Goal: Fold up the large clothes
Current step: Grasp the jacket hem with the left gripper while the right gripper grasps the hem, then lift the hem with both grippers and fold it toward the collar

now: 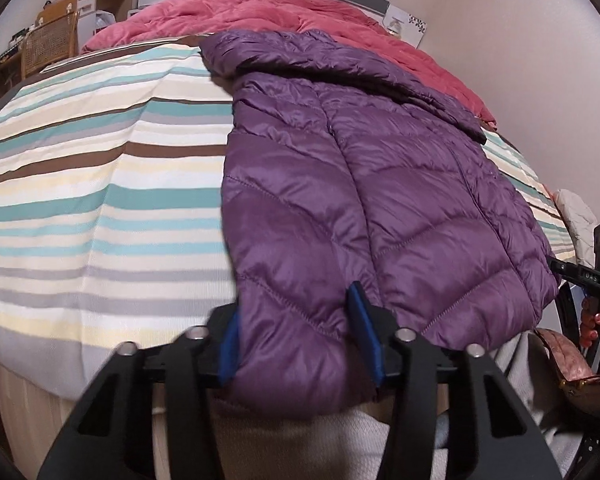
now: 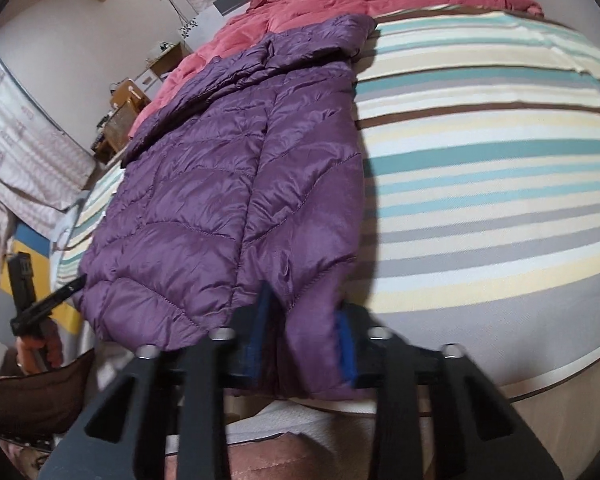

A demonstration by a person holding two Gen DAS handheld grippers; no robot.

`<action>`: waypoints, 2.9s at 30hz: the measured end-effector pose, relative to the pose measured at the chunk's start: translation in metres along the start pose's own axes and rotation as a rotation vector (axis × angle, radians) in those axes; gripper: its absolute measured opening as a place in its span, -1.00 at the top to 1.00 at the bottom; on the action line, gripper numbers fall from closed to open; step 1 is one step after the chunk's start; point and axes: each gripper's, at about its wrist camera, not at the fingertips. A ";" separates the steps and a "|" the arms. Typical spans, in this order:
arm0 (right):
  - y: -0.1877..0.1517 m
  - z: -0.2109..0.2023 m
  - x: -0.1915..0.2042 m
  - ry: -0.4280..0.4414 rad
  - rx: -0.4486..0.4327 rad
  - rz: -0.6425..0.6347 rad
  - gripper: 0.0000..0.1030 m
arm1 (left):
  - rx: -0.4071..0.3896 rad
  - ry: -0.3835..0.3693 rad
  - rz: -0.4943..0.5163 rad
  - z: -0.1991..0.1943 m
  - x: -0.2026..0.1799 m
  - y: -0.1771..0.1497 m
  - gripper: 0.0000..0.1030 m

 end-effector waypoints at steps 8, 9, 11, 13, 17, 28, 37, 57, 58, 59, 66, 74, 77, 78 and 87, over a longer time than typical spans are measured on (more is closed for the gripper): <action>0.001 -0.021 -0.002 0.129 -0.047 0.022 0.88 | -0.029 -0.052 0.015 -0.026 -0.007 -0.006 0.87; 0.001 -0.025 -0.003 0.144 -0.055 0.023 0.89 | -0.036 -0.054 0.015 -0.030 -0.007 -0.006 0.87; 0.002 -0.031 -0.002 0.166 -0.067 0.023 0.89 | -0.052 -0.060 0.017 -0.037 -0.009 -0.006 0.88; 0.003 -0.037 -0.001 0.185 -0.077 0.022 0.89 | -0.070 -0.075 0.021 -0.046 -0.012 -0.007 0.89; 0.006 -0.053 0.004 0.231 -0.110 0.011 0.91 | -0.102 -0.122 0.011 -0.065 -0.013 -0.008 0.89; 0.005 -0.098 0.018 0.435 -0.194 -0.006 0.91 | -0.214 -0.272 -0.020 -0.124 -0.014 -0.020 0.90; 0.015 -0.136 0.027 0.570 -0.274 -0.026 0.91 | -0.293 -0.356 -0.060 -0.157 -0.003 -0.013 0.90; 0.120 -0.082 -0.007 0.556 -0.322 0.151 0.91 | -0.263 -0.319 -0.212 -0.095 0.034 0.087 0.84; 0.125 -0.078 -0.008 0.549 -0.319 0.154 0.91 | -0.261 -0.313 -0.213 -0.090 0.035 0.093 0.83; 0.132 -0.071 -0.009 0.540 -0.315 0.159 0.91 | -0.255 -0.303 -0.220 -0.083 0.036 0.101 0.84; 0.175 -0.024 -0.024 0.482 -0.282 0.244 0.91 | -0.214 -0.232 -0.249 -0.041 0.042 0.142 0.79; 0.194 0.029 -0.046 0.402 -0.220 0.359 0.91 | -0.138 -0.160 -0.276 0.013 0.051 0.168 0.73; 0.194 0.044 -0.053 0.402 -0.212 0.407 0.91 | -0.122 -0.162 -0.296 0.025 0.055 0.172 0.71; 0.193 0.047 -0.055 0.404 -0.211 0.419 0.91 | -0.119 -0.168 -0.306 0.028 0.057 0.172 0.71; 0.192 0.032 -0.060 0.416 -0.295 0.419 -0.10 | -0.260 -0.182 -0.409 0.008 0.074 0.170 -0.46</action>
Point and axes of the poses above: each gripper's, at about its wrist camera, not at the fingertips, and z roughly the way its jaws point, x to its left, y to its top, and after that the axes turned 7 degrees about x, right-handed
